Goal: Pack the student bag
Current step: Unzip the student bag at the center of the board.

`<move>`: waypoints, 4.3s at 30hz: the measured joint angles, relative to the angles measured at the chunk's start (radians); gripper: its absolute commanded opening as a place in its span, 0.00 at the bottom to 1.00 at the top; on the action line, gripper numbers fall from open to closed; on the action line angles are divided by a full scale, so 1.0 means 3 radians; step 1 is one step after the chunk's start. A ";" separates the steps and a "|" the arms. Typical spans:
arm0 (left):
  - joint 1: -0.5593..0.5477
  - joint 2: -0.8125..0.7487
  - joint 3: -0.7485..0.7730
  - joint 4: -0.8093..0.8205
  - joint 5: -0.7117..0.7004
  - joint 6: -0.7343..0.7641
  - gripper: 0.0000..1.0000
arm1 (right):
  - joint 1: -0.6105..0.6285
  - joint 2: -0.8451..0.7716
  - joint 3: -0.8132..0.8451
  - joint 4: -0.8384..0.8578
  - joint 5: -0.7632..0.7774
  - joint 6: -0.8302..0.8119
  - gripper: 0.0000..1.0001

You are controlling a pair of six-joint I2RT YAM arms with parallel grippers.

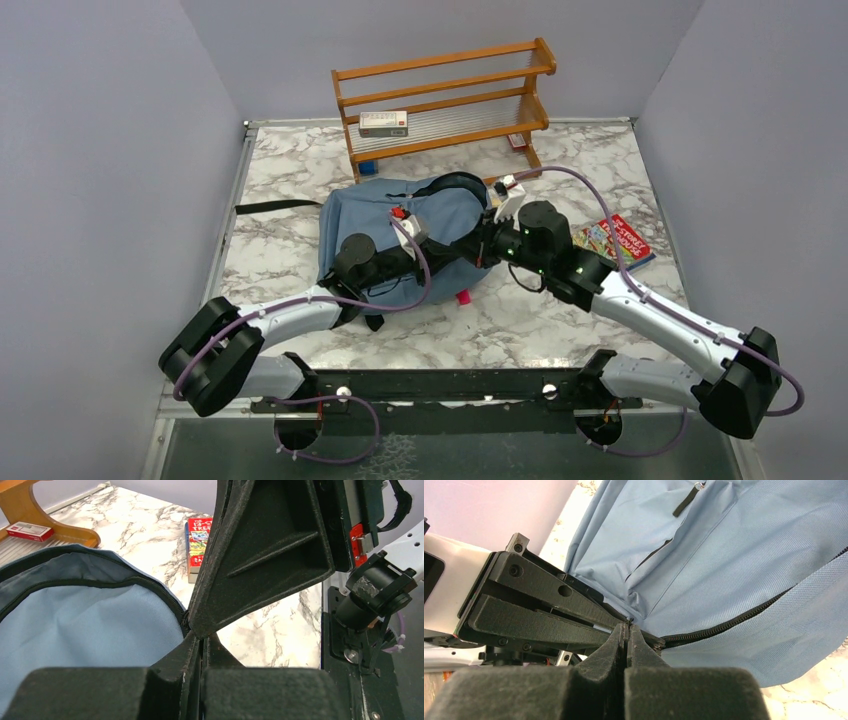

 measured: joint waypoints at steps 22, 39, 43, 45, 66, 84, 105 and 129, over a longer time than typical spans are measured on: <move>-0.0116 0.0041 -0.0179 0.0023 0.0103 0.0195 0.00 | 0.0020 0.0172 0.0201 -0.0930 0.1551 0.0276 0.71; -0.0331 0.0123 -0.0271 0.0025 -0.0023 0.0313 0.00 | -0.0004 0.0797 0.0300 -0.1002 0.1581 0.0289 0.01; -0.0333 -0.0136 -0.0476 0.0024 -0.0239 0.0197 0.00 | -0.0047 0.0795 0.0299 -0.1001 0.1582 0.0281 0.01; -0.0334 -0.0278 -0.0575 0.0023 -0.0337 0.0153 0.00 | -0.0098 0.0790 0.0291 -0.1001 0.1581 0.0262 0.01; -0.0365 -0.2204 -0.1189 -0.1133 -0.2125 -0.0502 0.15 | -0.0362 0.0580 -0.0015 -0.0549 0.1055 -0.0037 0.01; -0.0351 -0.1219 -0.0079 -0.1395 -0.2433 -0.0300 0.72 | -0.0439 0.0272 -0.0323 -0.0470 0.1025 -0.0064 0.38; -0.0351 0.0286 0.0917 -0.2097 -0.2248 -0.0651 0.72 | -0.0704 0.0697 0.0092 -0.0698 0.1406 -0.0165 0.32; -0.0495 0.1345 0.1827 -0.2335 -0.2064 -0.0940 0.82 | -0.1152 0.0762 -0.0456 -0.0329 0.0738 -0.0074 0.01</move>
